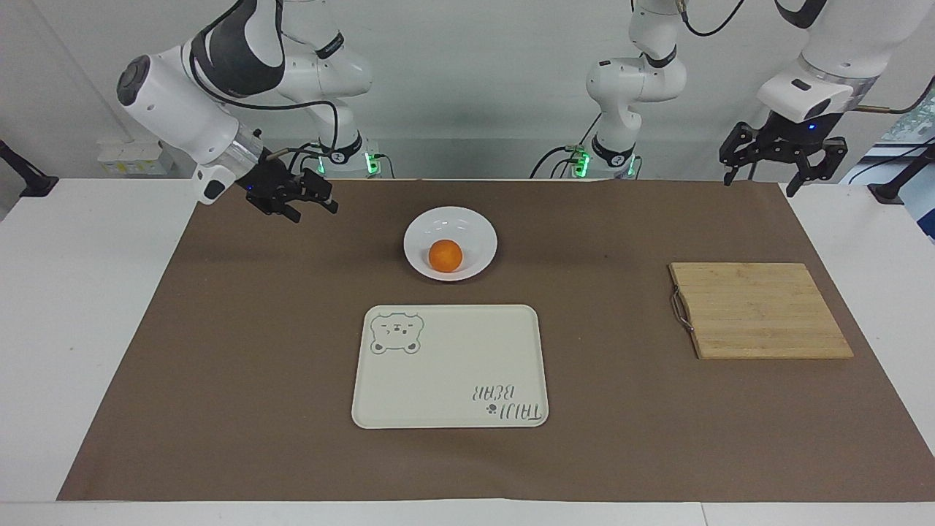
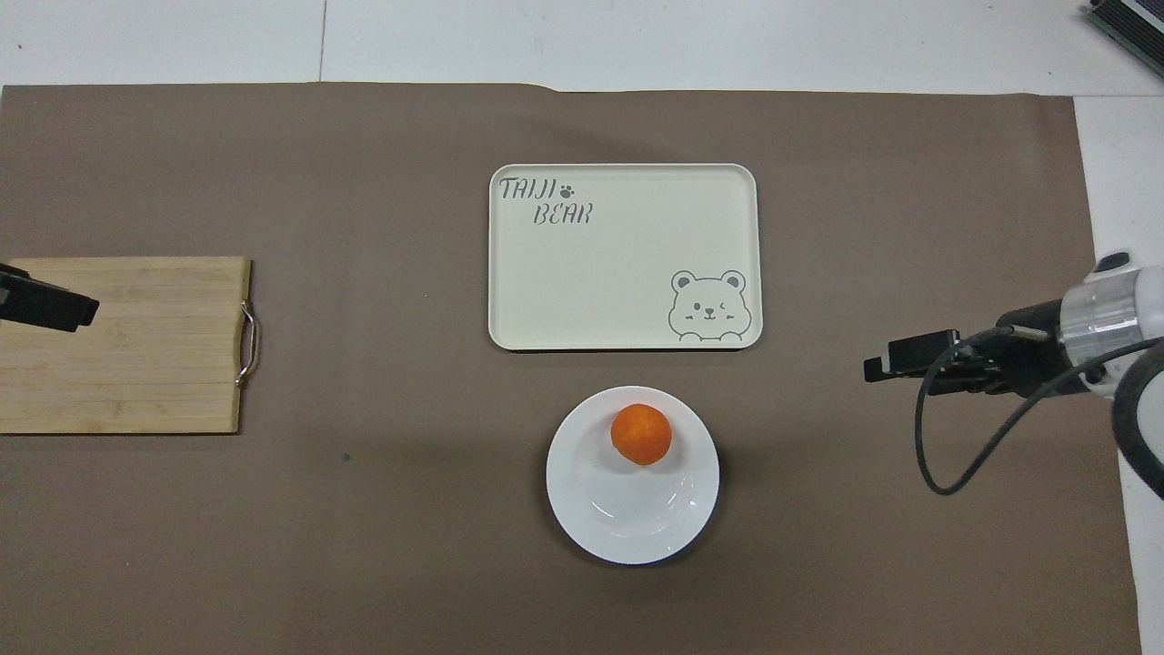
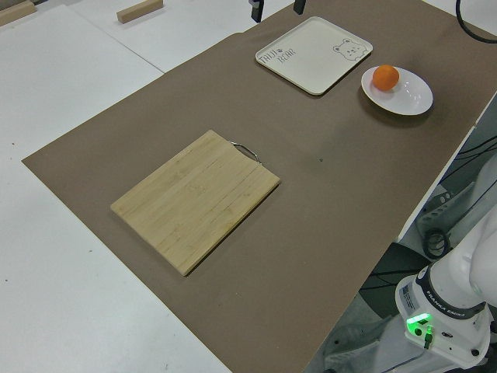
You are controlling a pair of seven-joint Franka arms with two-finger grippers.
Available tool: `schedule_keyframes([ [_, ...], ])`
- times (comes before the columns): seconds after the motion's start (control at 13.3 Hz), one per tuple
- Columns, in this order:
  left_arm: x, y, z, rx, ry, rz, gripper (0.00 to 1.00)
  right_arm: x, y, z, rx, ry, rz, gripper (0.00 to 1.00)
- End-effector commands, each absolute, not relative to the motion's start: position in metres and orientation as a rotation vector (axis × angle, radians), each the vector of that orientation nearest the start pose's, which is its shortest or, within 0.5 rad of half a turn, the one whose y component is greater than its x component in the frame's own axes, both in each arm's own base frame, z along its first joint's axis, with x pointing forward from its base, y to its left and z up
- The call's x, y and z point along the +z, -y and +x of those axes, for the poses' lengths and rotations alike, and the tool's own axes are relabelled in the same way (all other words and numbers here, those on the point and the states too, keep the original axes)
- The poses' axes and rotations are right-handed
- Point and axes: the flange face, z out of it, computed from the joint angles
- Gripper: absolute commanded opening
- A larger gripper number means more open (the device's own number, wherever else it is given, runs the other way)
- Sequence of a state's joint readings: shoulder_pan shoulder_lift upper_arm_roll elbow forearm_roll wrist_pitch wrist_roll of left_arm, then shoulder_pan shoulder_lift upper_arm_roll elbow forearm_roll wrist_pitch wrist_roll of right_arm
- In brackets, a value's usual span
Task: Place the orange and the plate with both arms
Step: 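Reach the right gripper to the white plate rim and grasp it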
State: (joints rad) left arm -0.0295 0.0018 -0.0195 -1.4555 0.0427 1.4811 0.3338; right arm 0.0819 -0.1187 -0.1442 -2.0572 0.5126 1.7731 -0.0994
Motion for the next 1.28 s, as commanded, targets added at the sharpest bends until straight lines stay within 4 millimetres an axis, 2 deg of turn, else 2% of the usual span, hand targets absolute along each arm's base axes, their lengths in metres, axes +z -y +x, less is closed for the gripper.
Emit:
schedule_keyframes([
  [0.0, 0.670, 0.020, 0.556, 0.024, -0.596, -3.055, 1.00, 0.449, 0.002, 0.483, 0.112, -0.128, -2.492, 1.00],
  [0.38, 0.673, 0.027, 0.555, -0.005, -0.574, -3.079, 1.00, 0.384, -0.006, 0.449, 0.074, 0.006, -2.334, 1.00],
  [0.6, 0.677, 0.032, 0.549, -0.036, -0.439, -3.094, 1.00, 0.344, -0.016, 0.427, 0.059, 0.007, -2.260, 1.00],
  [0.75, 0.675, 0.033, 0.547, -0.025, -0.359, -3.107, 1.00, 0.327, -0.021, 0.417, 0.070, -0.011, -2.227, 1.00],
  [0.9, 0.676, 0.036, 0.543, -0.005, -0.187, -3.123, 1.00, 0.305, -0.033, 0.404, 0.061, -0.018, -2.209, 1.00],
  [0.98, 0.672, 0.036, 0.541, 0.007, -0.153, -3.124, 1.00, 0.293, -0.040, 0.400, 0.053, -0.026, -2.193, 1.00],
  [1.21, 0.674, 0.036, 0.540, 0.002, -0.158, -3.124, 1.00, 0.281, -0.065, 0.395, 0.053, -0.036, -2.215, 1.00],
])
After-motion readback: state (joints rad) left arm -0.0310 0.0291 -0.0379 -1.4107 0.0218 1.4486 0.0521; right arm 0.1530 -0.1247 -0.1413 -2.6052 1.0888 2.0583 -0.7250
